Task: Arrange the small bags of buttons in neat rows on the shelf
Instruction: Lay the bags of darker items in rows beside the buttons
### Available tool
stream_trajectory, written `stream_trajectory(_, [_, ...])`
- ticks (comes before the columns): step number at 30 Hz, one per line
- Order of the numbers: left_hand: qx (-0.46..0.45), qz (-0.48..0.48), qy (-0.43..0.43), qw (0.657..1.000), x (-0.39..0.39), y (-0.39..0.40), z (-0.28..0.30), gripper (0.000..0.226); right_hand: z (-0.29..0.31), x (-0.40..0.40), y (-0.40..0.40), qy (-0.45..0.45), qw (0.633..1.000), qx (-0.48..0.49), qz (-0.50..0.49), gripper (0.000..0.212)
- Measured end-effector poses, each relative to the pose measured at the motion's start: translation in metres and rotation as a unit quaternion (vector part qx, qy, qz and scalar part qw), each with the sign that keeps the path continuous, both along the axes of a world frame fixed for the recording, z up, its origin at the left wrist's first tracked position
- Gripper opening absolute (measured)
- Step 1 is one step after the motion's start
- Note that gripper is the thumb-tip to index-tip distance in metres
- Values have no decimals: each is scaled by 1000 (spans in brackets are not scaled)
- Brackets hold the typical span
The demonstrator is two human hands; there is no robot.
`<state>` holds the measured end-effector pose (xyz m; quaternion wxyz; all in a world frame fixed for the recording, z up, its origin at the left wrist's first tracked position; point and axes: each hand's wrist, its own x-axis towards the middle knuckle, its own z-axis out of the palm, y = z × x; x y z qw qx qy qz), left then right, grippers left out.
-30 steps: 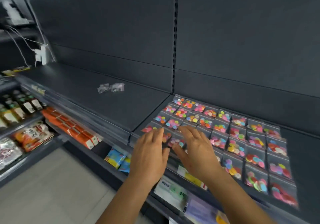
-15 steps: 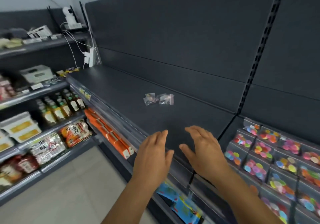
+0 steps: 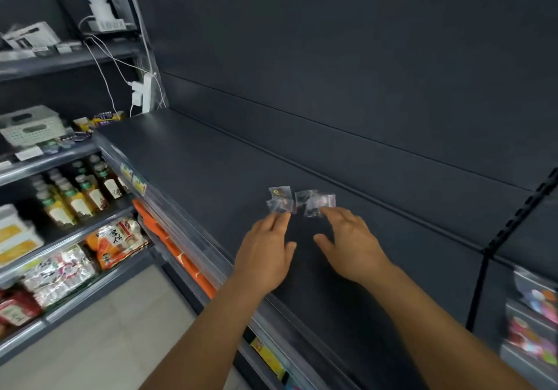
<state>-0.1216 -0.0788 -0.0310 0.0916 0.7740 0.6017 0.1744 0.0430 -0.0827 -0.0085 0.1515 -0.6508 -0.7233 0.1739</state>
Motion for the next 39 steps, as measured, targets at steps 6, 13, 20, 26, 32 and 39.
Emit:
stream_trajectory(6, [-65, -27, 60, 996, -13, 57, -12, 65, -12, -24, 44, -55, 997, -44, -36, 67])
stream_trajectory(13, [-19, -136, -4, 991, -27, 64, -15, 45, -27, -17, 32, -36, 999, -14, -25, 36])
stream_trajectory(20, [-22, -135, -109, 985, -29, 53, -9, 38, -26, -18, 8, 63, 981, 85, -165, 12])
stream_trajectory(26, [-78, -131, -17, 988, -23, 65, -8, 44, -24, -29, 8, 36, 955, -41, -293, 48])
stream_trajectory(32, [-131, -118, -98, 979, -18, 72, -4, 30, -10, -37, 16, 127, 925, -95, -345, 15])
stream_trajectory(39, [-198, -125, -220, 947, -24, 70, 4, 6, -17, -44, 2, 250, 898, 5, -361, 19])
